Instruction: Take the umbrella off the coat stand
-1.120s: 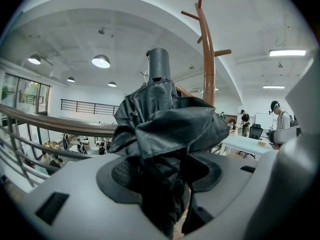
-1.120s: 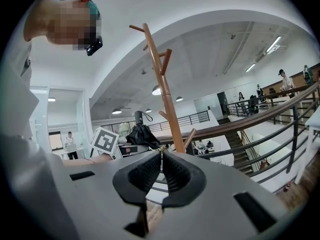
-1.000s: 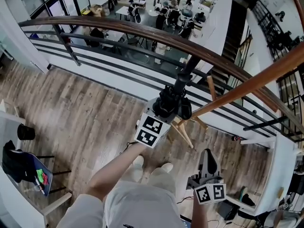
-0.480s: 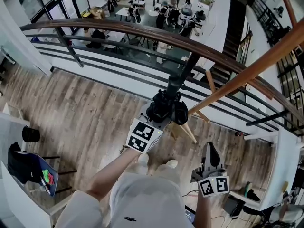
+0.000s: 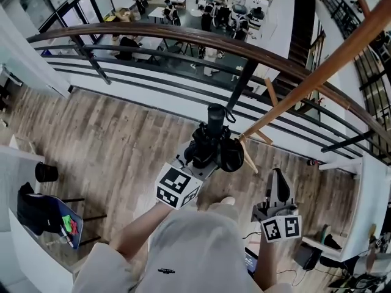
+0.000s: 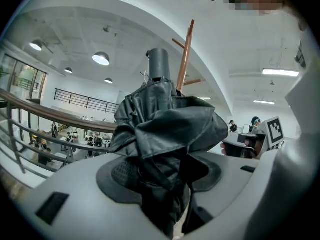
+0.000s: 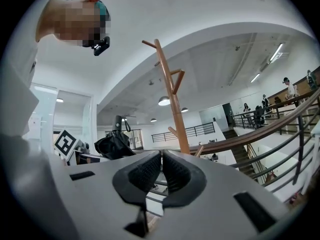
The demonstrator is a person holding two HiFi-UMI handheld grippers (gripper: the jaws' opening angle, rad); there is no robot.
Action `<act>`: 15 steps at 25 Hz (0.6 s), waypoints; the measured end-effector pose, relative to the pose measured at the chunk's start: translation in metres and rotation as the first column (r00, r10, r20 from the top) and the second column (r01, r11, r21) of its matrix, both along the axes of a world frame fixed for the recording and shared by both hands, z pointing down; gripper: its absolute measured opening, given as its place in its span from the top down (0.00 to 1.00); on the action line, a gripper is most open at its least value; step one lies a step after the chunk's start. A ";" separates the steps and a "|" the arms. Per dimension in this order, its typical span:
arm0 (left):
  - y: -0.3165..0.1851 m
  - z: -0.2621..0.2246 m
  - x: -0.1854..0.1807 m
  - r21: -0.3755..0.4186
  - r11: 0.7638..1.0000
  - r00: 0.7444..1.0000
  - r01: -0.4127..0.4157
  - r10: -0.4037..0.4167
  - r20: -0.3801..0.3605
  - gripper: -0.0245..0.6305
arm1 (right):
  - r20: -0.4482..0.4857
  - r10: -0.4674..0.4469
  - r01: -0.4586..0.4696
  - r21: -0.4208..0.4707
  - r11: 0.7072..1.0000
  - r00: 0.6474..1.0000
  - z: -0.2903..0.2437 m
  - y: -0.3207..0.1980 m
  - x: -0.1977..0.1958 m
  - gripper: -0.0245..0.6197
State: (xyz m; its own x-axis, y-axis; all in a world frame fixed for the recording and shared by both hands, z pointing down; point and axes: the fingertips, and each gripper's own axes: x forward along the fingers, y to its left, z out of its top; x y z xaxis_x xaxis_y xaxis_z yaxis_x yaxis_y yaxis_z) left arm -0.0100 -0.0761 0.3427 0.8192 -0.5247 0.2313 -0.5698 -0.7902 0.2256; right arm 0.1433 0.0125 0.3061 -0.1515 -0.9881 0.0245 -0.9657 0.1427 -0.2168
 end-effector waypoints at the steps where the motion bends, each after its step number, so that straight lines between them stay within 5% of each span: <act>1: 0.007 -0.002 0.000 0.003 1.000 1.000 -0.008 0.008 -0.006 0.59 | -0.005 -0.001 0.001 0.005 1.000 1.000 -0.001 0.001 0.000 0.90; 15: 0.076 0.008 -0.016 -0.018 0.997 0.996 -0.074 0.073 -0.052 0.59 | -0.004 -0.040 0.040 -0.010 0.999 0.999 0.005 0.017 -0.021 0.90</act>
State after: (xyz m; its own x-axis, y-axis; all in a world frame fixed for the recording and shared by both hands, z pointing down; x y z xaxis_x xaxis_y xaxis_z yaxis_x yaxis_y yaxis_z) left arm -0.0257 -0.0004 0.3503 0.8663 -0.4585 0.1982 -0.4979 -0.8244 0.2693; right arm 0.1227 0.0294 0.3110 -0.1906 -0.9811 0.0346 -0.9603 0.1790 -0.2142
